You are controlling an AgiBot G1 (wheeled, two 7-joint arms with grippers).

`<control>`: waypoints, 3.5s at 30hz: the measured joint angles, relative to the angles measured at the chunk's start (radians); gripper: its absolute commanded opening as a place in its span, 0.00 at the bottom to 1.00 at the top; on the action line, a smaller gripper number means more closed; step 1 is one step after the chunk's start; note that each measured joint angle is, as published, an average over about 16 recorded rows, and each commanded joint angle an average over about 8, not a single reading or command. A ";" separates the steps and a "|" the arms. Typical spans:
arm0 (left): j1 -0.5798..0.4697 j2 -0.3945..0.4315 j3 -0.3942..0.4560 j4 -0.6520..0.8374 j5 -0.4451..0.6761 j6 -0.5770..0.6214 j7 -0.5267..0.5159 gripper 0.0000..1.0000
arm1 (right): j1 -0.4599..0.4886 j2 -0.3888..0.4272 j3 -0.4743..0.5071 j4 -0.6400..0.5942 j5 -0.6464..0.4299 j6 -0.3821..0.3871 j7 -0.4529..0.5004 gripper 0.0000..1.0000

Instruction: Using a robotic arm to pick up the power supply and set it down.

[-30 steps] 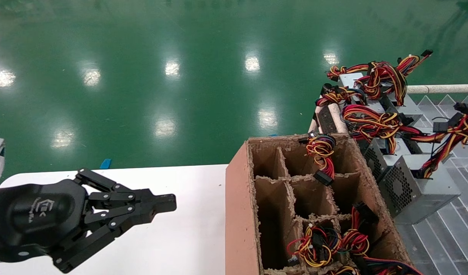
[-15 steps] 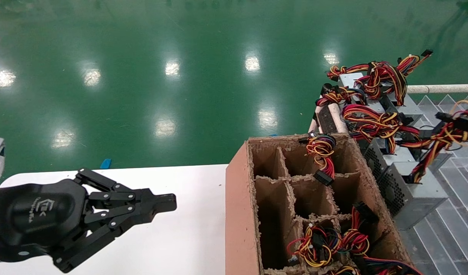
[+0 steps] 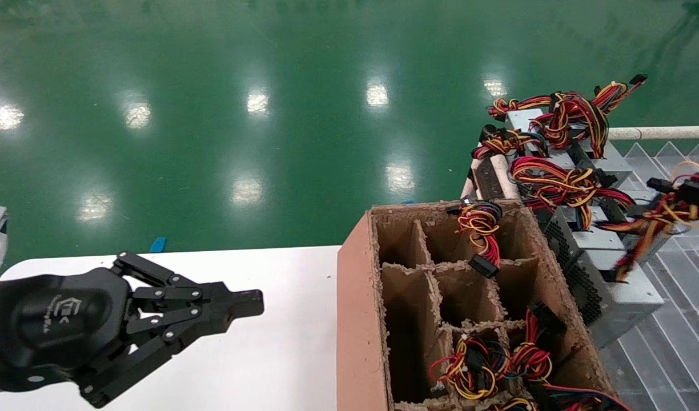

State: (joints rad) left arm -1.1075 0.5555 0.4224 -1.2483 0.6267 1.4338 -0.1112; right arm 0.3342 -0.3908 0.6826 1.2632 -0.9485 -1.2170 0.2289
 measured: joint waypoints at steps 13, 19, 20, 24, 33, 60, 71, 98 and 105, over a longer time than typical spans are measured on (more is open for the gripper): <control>0.000 0.000 0.000 0.000 0.000 0.000 0.000 0.00 | -0.018 -0.003 0.075 0.022 0.004 -0.008 0.007 1.00; 0.000 0.000 0.000 0.000 0.000 0.000 0.000 0.00 | -0.017 -0.016 0.120 0.045 0.020 -0.015 0.000 1.00; 0.000 0.000 0.000 0.000 0.000 0.000 0.000 0.00 | -0.014 -0.019 0.123 0.047 0.023 -0.017 -0.002 1.00; 0.000 0.000 0.000 0.000 0.000 0.000 0.000 0.00 | 0.006 -0.030 0.120 0.054 0.036 -0.027 -0.009 1.00; 0.000 0.000 0.000 0.000 0.000 0.000 0.000 0.00 | 0.093 -0.056 0.004 0.053 0.062 -0.060 -0.015 1.00; 0.000 0.000 0.000 0.000 0.000 0.000 0.000 1.00 | 0.434 -0.142 -0.505 0.036 0.144 -0.175 -0.029 1.00; 0.000 0.000 0.000 0.000 0.000 0.000 0.000 1.00 | 0.573 -0.178 -0.713 0.029 0.178 -0.222 -0.035 1.00; 0.000 0.000 0.000 0.000 0.000 0.000 0.000 1.00 | 0.753 -0.224 -0.981 0.020 0.223 -0.283 -0.041 1.00; 0.000 0.000 0.000 0.000 0.000 0.000 0.000 1.00 | 0.746 -0.222 -0.971 0.021 0.221 -0.281 -0.041 1.00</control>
State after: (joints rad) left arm -1.1073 0.5553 0.4224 -1.2481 0.6264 1.4335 -0.1110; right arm 1.0798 -0.6126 -0.2881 1.2837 -0.7273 -1.4977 0.1876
